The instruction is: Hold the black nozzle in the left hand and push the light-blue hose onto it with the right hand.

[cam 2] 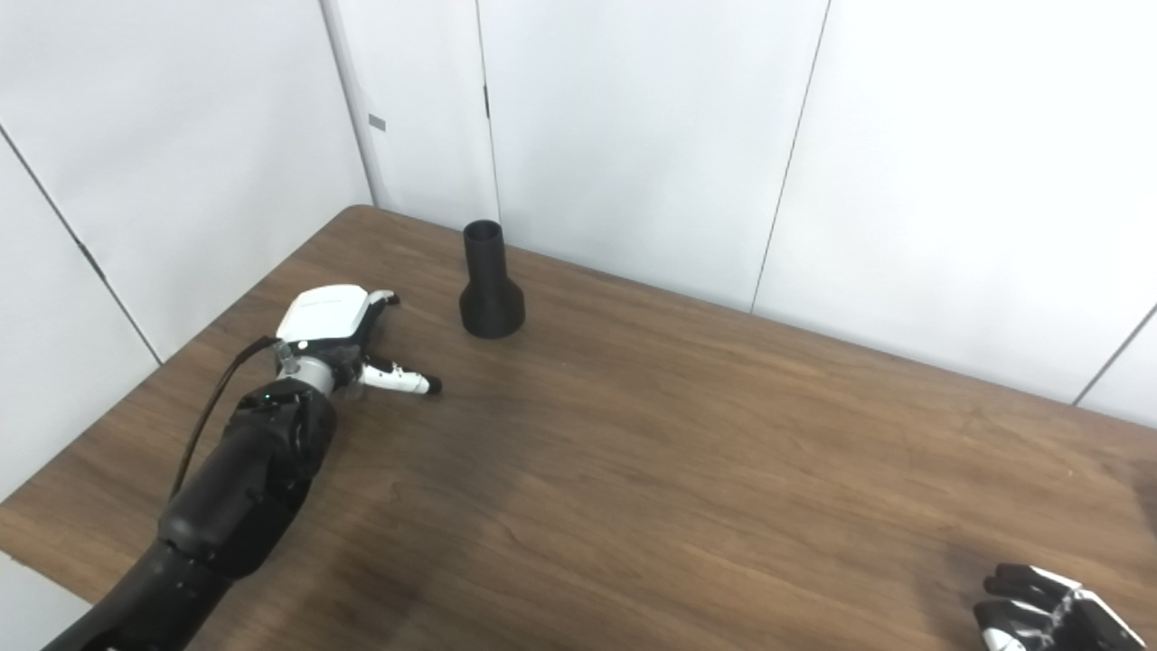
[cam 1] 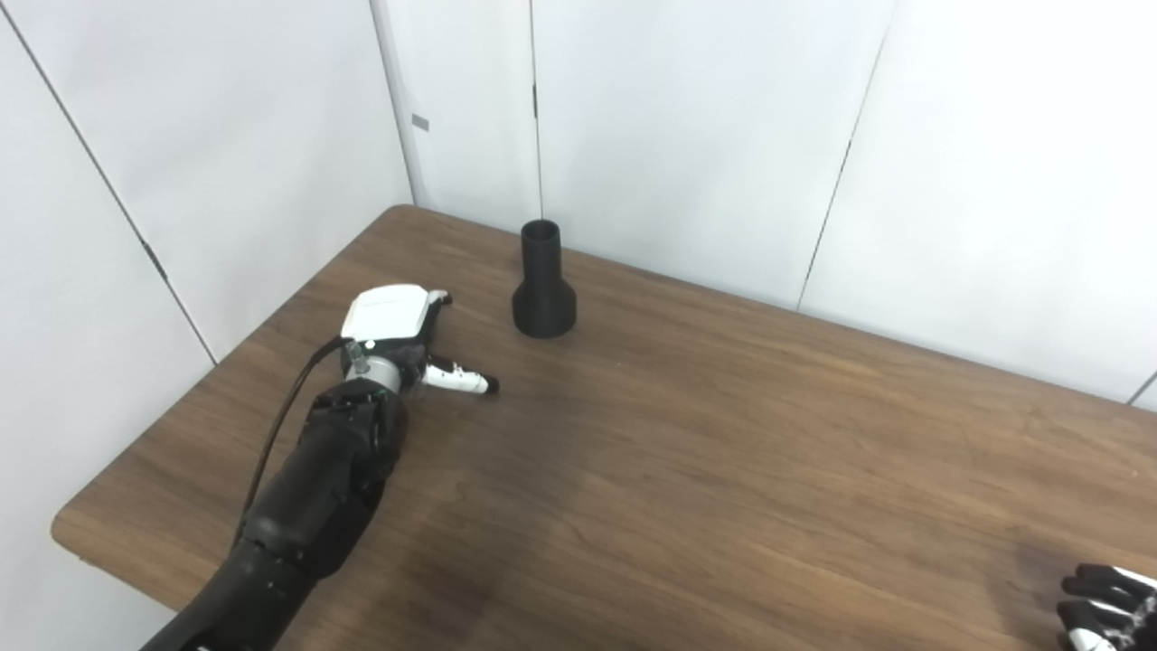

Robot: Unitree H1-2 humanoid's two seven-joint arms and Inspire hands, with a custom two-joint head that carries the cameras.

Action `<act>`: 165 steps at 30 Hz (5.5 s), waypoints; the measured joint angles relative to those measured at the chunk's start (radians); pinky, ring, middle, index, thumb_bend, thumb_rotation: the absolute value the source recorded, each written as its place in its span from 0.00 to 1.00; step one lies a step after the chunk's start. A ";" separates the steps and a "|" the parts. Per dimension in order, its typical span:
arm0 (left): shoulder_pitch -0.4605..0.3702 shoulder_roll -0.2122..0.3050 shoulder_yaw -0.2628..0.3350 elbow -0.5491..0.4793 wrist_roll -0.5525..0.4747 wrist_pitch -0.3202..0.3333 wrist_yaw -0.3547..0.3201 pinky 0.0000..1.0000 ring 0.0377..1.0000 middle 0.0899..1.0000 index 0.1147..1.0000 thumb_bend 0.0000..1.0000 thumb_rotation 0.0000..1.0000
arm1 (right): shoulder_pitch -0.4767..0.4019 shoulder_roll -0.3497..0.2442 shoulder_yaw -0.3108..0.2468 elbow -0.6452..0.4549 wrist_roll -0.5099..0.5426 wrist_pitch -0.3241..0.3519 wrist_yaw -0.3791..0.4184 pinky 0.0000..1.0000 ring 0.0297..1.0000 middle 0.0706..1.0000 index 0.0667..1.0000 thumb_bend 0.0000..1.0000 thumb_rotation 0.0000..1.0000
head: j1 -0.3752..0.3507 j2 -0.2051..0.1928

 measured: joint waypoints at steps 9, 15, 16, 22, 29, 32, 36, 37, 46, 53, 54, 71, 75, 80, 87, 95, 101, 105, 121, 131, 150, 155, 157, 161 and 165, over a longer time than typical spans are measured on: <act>-0.003 -0.042 0.057 0.061 -0.204 -0.014 0.111 1.00 0.92 0.90 0.89 1.00 0.49 | 0.001 0.001 0.004 0.000 -0.028 -0.007 -0.011 0.43 0.53 0.57 0.56 0.21 0.27 | -0.026 0.003; -0.008 -0.062 0.085 0.069 -0.341 -0.014 0.136 1.00 0.91 0.90 0.88 1.00 0.47 | 0.003 0.001 0.013 0.000 -0.069 -0.025 -0.031 0.40 0.51 0.57 0.57 0.20 0.20 | -0.034 0.006; -0.008 -0.065 0.084 0.069 -0.350 -0.015 0.147 1.00 0.91 0.90 0.88 1.00 0.47 | 0.003 0.002 0.013 0.000 -0.071 -0.026 -0.032 0.39 0.51 0.57 0.57 0.20 0.19 | -0.034 0.006; -0.015 -0.066 0.045 0.070 -0.369 -0.021 0.174 1.00 0.89 0.88 0.87 1.00 0.48 | 0.007 0.004 0.014 -0.001 -0.072 -0.028 -0.035 0.40 0.52 0.57 0.57 0.19 0.12 | -0.048 0.008; -0.041 -0.065 -0.023 0.077 -0.361 -0.008 0.187 1.00 0.89 0.86 0.88 1.00 0.44 | 0.022 0.013 0.019 -0.020 -0.091 -0.028 -0.045 0.39 0.51 0.56 0.56 0.21 0.15 | -0.061 0.011; -0.068 -0.061 -0.047 0.111 -0.336 -0.004 0.188 1.00 0.90 0.87 0.87 1.00 0.41 | 0.030 0.015 0.024 -0.031 -0.104 -0.027 -0.045 0.40 0.51 0.56 0.56 0.21 0.17 | -0.069 0.012; -0.107 -0.056 -0.071 0.172 -0.318 -0.004 0.195 1.00 0.89 0.87 0.87 1.00 0.40 | 0.033 0.020 0.026 -0.034 -0.107 -0.027 -0.045 0.42 0.53 0.56 0.56 0.22 0.18 | -0.075 0.012; -0.112 -0.055 -0.076 0.184 -0.305 -0.004 0.200 1.00 0.89 0.87 0.87 1.00 0.40 | 0.034 0.020 0.026 -0.036 -0.107 -0.027 -0.045 0.42 0.53 0.56 0.56 0.22 0.18 | -0.078 0.014; -0.152 -0.058 -0.096 0.271 -0.268 -0.010 0.234 1.00 0.91 0.89 0.90 1.00 0.38 | 0.059 0.023 0.029 -0.065 -0.115 -0.023 -0.044 0.40 0.51 0.56 0.56 0.22 0.19 | -0.092 0.017; -0.175 -0.062 -0.095 0.323 -0.263 -0.013 0.260 1.00 0.90 0.89 0.90 1.00 0.40 | 0.064 0.025 0.031 -0.076 -0.113 -0.008 -0.039 0.44 0.54 0.58 0.57 0.24 0.21 | -0.100 0.018; -0.175 -0.063 -0.095 0.324 -0.267 -0.013 0.264 1.00 0.90 0.89 0.90 1.00 0.40 | 0.065 0.025 0.031 -0.078 -0.112 -0.007 -0.037 0.45 0.54 0.58 0.57 0.24 0.21 | -0.100 0.018; -0.161 -0.076 -0.064 0.281 -0.491 -0.123 0.273 1.00 0.90 0.85 0.85 1.00 0.34 | 0.089 0.024 0.032 -0.111 -0.113 0.016 -0.034 0.46 0.55 0.57 0.57 0.26 0.16 | -0.129 0.031; -0.165 -0.076 -0.096 0.281 -0.488 -0.129 0.276 1.00 0.92 0.87 0.86 1.00 0.35 | 0.091 0.025 0.037 -0.113 -0.116 0.016 -0.034 0.46 0.54 0.57 0.57 0.26 0.12 | -0.133 0.031; -0.173 -0.078 -0.115 0.284 -0.488 -0.121 0.277 1.00 0.91 0.88 0.88 1.00 0.30 | 0.094 0.025 0.038 -0.115 -0.109 0.015 -0.034 0.45 0.53 0.56 0.57 0.26 0.10 | -0.140 0.032; -0.180 -0.078 -0.146 0.299 -0.458 -0.118 0.300 1.00 0.90 0.89 0.88 1.00 0.31 | 0.099 0.025 0.045 -0.123 -0.111 0.018 -0.033 0.45 0.54 0.57 0.57 0.26 0.13 | -0.147 0.031; -0.209 -0.096 -0.144 0.354 -0.456 -0.119 0.336 1.00 0.91 0.89 0.86 1.00 0.28 | 0.110 0.026 0.058 -0.143 -0.114 0.033 -0.032 0.47 0.55 0.57 0.57 0.27 0.11 | -0.161 0.034; -0.211 -0.108 -0.149 0.366 -0.450 -0.120 0.356 1.00 0.90 0.88 0.87 1.00 0.30 | 0.117 0.027 0.061 -0.149 -0.110 0.038 -0.032 0.47 0.55 0.57 0.58 0.27 0.08 | -0.170 0.035; -0.220 -0.101 -0.170 0.391 -0.430 -0.132 0.367 1.00 0.88 0.86 0.86 1.00 0.31 | 0.120 0.027 0.062 -0.153 -0.110 0.040 -0.032 0.48 0.55 0.58 0.58 0.27 0.09 | -0.173 0.038; -0.221 -0.151 -0.163 0.556 -0.406 -0.382 0.727 0.72 0.52 0.47 0.48 0.95 0.09 | 0.138 0.026 0.070 -0.195 -0.116 0.077 -0.017 0.49 0.56 0.59 0.59 0.27 0.06 | -0.186 0.058; -0.281 -0.161 -0.234 0.697 -0.340 -0.550 0.869 0.62 0.49 0.37 0.45 0.50 0.00 | 0.148 0.024 0.076 -0.210 -0.123 0.090 0.005 0.47 0.56 0.58 0.59 0.27 0.01 | -0.189 0.068; -0.244 -0.165 -0.242 0.636 -0.335 -0.639 0.891 0.30 0.37 0.39 0.46 0.50 0.00 | 0.144 0.054 0.081 -0.259 -0.174 0.138 0.001 0.46 0.54 0.57 0.57 0.27 0.00 | -0.342 0.081; -0.237 -0.165 -0.243 0.625 -0.336 -0.679 0.864 0.20 0.31 0.39 0.48 0.49 0.00 | 0.135 0.057 0.077 -0.327 -0.214 0.189 0.002 0.42 0.49 0.53 0.54 0.28 0.00 | -0.431 0.094; -0.235 -0.163 -0.243 0.625 -0.343 -0.695 0.846 0.22 0.32 0.40 0.48 0.49 0.00 | 0.131 0.056 0.075 -0.366 -0.225 0.243 0.012 0.45 0.51 0.54 0.55 0.29 0.00 | -0.475 0.097; -0.227 -0.157 -0.241 0.609 -0.357 -0.750 0.812 0.25 0.34 0.40 0.48 0.50 0.00 | 0.126 0.055 0.046 -0.436 -0.218 0.338 0.027 0.49 0.55 0.56 0.56 0.31 0.00 | -0.503 0.095; -0.183 -0.154 -0.246 0.530 -0.368 -0.803 0.766 0.30 0.37 0.41 0.46 0.50 0.00 | 0.132 0.050 0.000 -0.472 -0.217 0.369 0.025 0.48 0.54 0.55 0.55 0.30 0.00 | -0.515 0.098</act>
